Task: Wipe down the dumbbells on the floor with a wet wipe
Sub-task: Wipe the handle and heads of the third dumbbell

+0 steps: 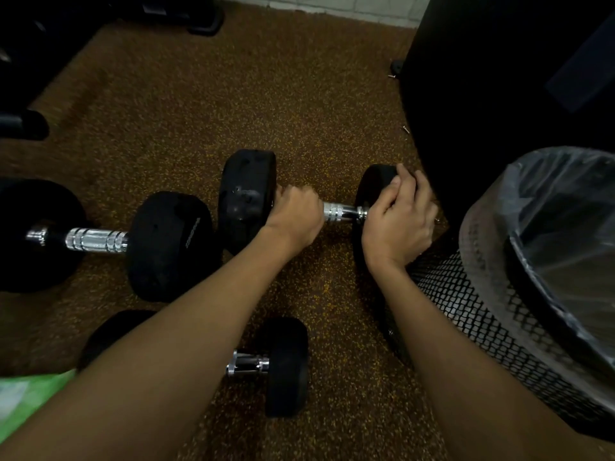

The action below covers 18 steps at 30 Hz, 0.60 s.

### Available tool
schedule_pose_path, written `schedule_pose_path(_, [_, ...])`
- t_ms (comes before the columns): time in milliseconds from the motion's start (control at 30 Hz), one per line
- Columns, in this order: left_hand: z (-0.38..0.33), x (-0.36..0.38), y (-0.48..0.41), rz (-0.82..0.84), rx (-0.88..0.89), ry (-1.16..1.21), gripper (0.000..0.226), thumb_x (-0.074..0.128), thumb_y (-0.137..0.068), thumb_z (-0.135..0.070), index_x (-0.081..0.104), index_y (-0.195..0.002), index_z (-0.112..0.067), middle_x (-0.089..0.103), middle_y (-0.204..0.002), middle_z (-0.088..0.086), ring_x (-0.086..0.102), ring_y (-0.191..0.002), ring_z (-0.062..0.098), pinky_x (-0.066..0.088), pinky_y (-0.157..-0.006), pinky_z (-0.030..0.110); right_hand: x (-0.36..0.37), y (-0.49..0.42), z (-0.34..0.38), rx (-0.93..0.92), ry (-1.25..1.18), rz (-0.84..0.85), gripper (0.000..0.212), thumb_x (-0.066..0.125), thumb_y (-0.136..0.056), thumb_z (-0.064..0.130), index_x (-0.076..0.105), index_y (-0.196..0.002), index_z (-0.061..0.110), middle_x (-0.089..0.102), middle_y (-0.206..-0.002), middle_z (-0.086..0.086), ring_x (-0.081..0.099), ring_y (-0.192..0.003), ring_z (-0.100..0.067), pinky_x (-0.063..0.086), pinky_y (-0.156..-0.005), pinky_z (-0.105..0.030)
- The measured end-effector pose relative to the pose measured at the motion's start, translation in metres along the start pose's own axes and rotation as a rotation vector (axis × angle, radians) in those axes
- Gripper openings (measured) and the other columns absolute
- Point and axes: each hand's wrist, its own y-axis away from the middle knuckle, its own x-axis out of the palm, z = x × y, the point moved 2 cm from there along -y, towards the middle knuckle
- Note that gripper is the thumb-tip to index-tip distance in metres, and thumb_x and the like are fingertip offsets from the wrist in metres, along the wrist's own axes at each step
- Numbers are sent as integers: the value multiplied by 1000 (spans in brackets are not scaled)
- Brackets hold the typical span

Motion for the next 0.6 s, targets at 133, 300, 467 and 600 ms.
schedule_pose_path(133, [-7, 22, 21, -153, -127, 124, 45, 33, -97, -6, 31, -141, 0, 36, -144, 19, 24, -140, 34, 13, -117, 42, 1, 1, -2, 2, 1, -14, 36, 37, -96, 34, 64, -120, 28, 60, -128, 2, 60, -101, -23, 49, -76, -36])
schedule_pose_path(300, [-8, 32, 40, -155, -97, -9, 59, 30, -95, 3, 0, -146, 8, 6, -154, 28, 3, -145, 37, 3, -118, 39, 2, 1, -3, -2, 3, -20, 35, 38, -97, 33, 65, -119, 27, 61, -128, 1, 61, -100, -24, 49, -75, -35])
schedule_pose_path(467, [2, -7, 4, 59, -186, 249, 30, 41, -96, -12, 49, -122, 0, 51, -124, 20, 53, -107, 33, 43, -89, 38, 0, -1, 1, 12, 4, 16, 41, 33, -96, 36, 63, -121, 28, 59, -131, 2, 59, -105, -25, 48, -77, -36])
schedule_pose_path(600, [5, -12, -2, 106, -207, 301, 27, 44, -96, -14, 53, -118, -1, 54, -120, 18, 56, -102, 31, 45, -84, 38, -1, -2, 2, 20, -2, 34, 41, 32, -96, 37, 62, -123, 28, 58, -132, 2, 58, -107, -25, 48, -79, -37])
